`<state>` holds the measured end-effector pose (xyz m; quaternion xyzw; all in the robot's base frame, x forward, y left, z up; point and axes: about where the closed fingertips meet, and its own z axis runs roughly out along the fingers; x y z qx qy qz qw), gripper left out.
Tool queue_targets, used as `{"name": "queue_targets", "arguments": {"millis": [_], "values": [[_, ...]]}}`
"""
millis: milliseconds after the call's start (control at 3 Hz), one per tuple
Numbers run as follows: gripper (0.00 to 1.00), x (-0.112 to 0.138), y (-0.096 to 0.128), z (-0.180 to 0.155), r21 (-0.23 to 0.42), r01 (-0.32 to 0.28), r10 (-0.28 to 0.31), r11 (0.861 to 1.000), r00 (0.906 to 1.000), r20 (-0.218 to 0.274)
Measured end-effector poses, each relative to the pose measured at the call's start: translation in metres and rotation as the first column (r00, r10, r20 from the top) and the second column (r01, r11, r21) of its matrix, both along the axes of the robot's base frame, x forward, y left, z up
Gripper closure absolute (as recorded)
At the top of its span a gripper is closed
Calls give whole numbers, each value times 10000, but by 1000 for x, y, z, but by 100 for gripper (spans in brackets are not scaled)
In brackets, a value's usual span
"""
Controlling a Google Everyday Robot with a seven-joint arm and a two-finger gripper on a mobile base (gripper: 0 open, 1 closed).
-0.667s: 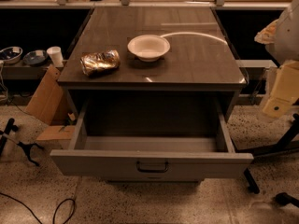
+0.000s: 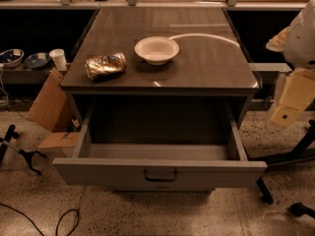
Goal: Close top drawer
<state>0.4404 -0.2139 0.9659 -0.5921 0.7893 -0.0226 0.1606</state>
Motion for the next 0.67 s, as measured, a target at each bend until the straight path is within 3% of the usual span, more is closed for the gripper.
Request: {"name": "queue_targets", "arguments": {"millis": [667], "values": [[0,8,7,-27,539,364,-332,9979,9977,-597]]}}
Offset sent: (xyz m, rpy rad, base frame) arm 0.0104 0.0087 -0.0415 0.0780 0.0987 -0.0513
